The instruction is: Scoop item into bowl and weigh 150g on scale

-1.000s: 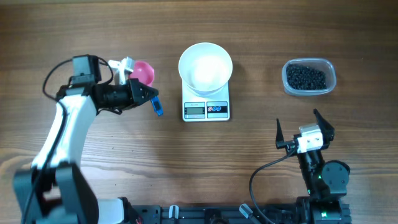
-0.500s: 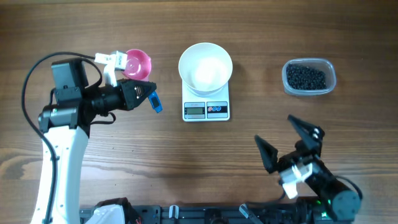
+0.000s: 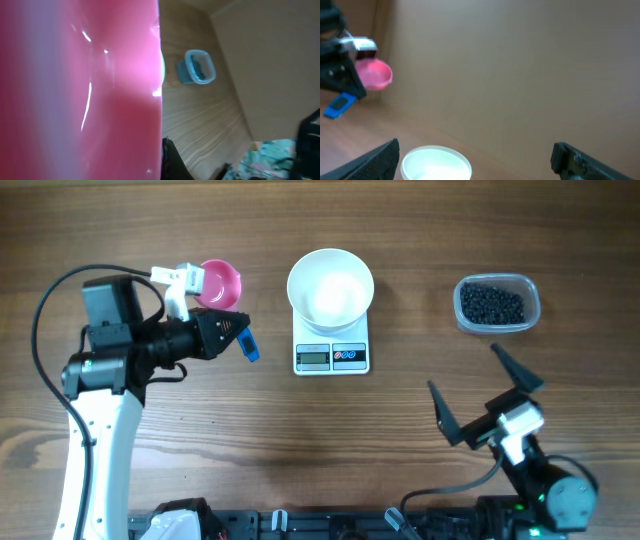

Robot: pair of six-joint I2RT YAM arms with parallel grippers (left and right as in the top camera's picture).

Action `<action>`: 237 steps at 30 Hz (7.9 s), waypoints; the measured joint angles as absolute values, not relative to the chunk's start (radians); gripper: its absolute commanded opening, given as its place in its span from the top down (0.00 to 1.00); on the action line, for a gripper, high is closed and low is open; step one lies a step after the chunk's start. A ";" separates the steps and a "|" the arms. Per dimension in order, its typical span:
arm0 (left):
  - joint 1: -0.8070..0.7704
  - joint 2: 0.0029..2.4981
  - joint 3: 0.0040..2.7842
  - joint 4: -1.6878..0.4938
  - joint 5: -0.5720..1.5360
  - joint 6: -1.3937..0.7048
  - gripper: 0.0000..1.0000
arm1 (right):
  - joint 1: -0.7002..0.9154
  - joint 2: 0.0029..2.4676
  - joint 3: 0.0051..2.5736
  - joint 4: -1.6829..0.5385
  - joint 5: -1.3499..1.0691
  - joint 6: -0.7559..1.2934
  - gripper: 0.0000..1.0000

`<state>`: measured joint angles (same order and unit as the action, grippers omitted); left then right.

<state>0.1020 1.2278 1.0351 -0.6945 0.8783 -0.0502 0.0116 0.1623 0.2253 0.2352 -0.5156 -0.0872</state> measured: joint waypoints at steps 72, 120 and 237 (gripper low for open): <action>-0.699 1.194 1.031 0.278 0.228 -1.023 0.96 | 0.012 0.819 0.631 0.408 -0.948 1.555 0.21; -0.797 1.295 1.031 0.386 0.176 -1.106 0.96 | 0.012 0.819 0.631 0.484 -0.960 1.604 0.68; -0.663 1.266 1.262 -0.766 0.076 -0.548 0.96 | -0.143 1.180 1.313 -0.933 -0.410 0.425 0.93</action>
